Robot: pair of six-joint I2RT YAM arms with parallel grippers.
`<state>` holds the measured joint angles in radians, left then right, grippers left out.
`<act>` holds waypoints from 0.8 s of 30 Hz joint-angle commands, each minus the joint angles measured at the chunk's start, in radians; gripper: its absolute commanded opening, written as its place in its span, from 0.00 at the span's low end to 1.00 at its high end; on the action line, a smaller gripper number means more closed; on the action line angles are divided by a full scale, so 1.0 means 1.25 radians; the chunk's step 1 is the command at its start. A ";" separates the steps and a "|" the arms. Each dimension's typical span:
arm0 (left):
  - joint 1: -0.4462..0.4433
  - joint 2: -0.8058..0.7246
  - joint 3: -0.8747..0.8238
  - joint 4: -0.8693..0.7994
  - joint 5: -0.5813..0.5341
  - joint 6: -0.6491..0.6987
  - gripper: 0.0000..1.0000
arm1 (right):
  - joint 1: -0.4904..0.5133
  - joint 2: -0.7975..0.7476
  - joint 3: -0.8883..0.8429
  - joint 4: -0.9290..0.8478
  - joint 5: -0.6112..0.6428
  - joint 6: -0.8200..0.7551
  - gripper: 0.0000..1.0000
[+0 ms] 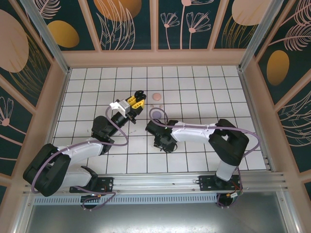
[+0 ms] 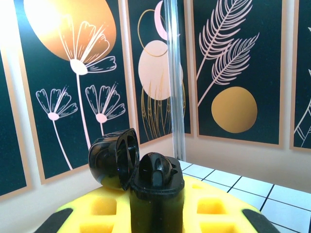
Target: Insert the wireless bluetooth earbuds into the charging case
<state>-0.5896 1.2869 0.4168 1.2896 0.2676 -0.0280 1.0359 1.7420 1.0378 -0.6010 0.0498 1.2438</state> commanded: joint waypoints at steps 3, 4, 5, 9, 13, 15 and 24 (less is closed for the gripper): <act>-0.005 -0.018 -0.009 0.049 -0.005 -0.011 0.00 | 0.007 0.028 0.025 -0.009 -0.015 -0.007 0.38; -0.006 -0.018 -0.009 0.049 -0.007 -0.011 0.00 | 0.007 0.029 0.026 -0.009 -0.015 -0.008 0.37; -0.006 -0.018 -0.009 0.049 -0.007 -0.011 0.00 | 0.007 0.032 0.027 -0.008 -0.018 -0.009 0.37; -0.006 -0.019 -0.011 0.049 -0.005 -0.012 0.00 | 0.007 0.037 0.027 -0.005 -0.019 -0.011 0.34; -0.005 -0.019 -0.010 0.051 -0.006 -0.014 0.00 | 0.008 0.041 0.025 -0.003 -0.020 -0.011 0.32; -0.006 -0.018 -0.010 0.050 -0.006 -0.016 0.00 | 0.009 0.041 0.023 -0.002 -0.020 -0.011 0.31; -0.006 -0.019 -0.002 0.043 0.000 -0.022 0.00 | 0.010 0.018 0.003 0.009 0.005 -0.021 0.20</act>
<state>-0.5896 1.2816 0.4114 1.2987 0.2680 -0.0360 1.0359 1.7638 1.0500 -0.6258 0.0479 1.2293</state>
